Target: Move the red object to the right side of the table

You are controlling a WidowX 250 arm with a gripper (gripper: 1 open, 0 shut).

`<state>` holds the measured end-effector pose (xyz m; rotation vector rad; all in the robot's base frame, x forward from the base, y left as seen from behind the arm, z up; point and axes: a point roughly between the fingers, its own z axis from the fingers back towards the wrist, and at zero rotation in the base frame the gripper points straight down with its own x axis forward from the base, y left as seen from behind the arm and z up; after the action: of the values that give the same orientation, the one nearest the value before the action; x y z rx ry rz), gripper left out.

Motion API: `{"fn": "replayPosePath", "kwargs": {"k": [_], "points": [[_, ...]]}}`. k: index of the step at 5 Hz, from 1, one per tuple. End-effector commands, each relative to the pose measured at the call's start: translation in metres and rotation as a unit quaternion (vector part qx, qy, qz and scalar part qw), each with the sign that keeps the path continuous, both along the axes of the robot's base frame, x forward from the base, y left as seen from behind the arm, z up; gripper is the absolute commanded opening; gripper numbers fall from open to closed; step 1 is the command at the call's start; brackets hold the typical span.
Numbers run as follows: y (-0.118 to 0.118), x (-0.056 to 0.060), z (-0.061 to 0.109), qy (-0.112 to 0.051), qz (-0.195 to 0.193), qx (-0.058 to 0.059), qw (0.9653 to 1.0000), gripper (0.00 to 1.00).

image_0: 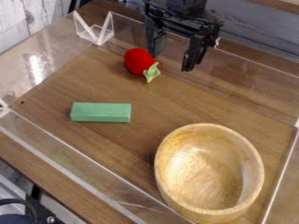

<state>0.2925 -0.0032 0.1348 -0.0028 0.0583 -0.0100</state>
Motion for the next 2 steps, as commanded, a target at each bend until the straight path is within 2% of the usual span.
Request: {"fn": "replayPosePath", "kwargs": {"k": [1, 2], "points": [[0.005, 0.003, -0.016, 0.005, 0.035, 0.002, 0.9994, 1.00], [0.028, 0.010, -0.024, -0.011, 0.100, 0.000, 0.9949, 1.00]]}}
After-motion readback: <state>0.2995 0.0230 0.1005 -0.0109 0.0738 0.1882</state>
